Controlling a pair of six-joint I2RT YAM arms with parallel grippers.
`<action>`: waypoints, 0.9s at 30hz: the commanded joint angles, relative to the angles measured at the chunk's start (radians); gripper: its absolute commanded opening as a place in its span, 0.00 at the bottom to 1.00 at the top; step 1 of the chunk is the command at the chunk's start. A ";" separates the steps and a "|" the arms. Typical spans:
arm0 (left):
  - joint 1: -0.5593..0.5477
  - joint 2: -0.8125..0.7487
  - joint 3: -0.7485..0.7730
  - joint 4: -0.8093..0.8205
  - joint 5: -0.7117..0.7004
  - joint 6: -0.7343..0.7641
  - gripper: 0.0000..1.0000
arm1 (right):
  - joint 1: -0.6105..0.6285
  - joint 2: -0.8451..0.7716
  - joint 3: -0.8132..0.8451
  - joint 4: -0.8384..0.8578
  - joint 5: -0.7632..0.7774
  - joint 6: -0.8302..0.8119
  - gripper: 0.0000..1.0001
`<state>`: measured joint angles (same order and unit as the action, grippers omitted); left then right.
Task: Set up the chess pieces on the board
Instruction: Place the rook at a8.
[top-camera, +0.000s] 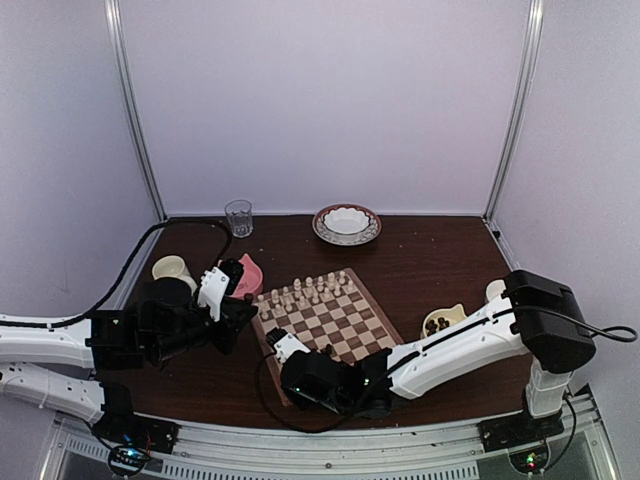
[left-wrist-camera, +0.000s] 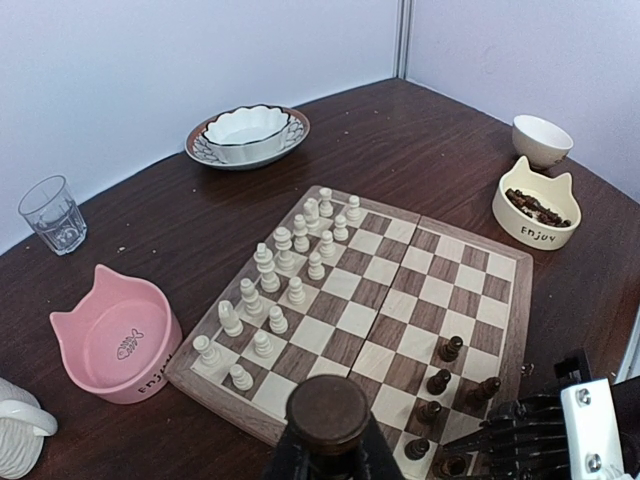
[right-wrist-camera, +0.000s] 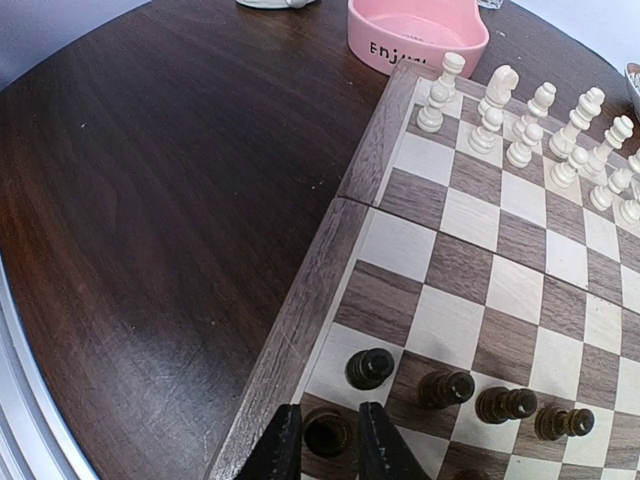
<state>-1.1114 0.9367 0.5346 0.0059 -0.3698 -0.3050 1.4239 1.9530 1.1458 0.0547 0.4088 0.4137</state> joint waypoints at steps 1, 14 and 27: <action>0.005 -0.006 0.001 0.041 0.006 0.007 0.01 | -0.005 0.000 0.024 -0.015 0.015 -0.009 0.21; 0.005 -0.008 0.001 0.040 0.010 0.007 0.01 | -0.005 -0.019 0.017 -0.023 0.005 -0.009 0.13; 0.004 -0.003 0.002 0.040 0.015 0.007 0.01 | -0.005 -0.047 -0.004 -0.026 -0.011 -0.006 0.15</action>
<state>-1.1114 0.9367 0.5346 0.0059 -0.3622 -0.3050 1.4239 1.9503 1.1458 0.0437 0.3992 0.4038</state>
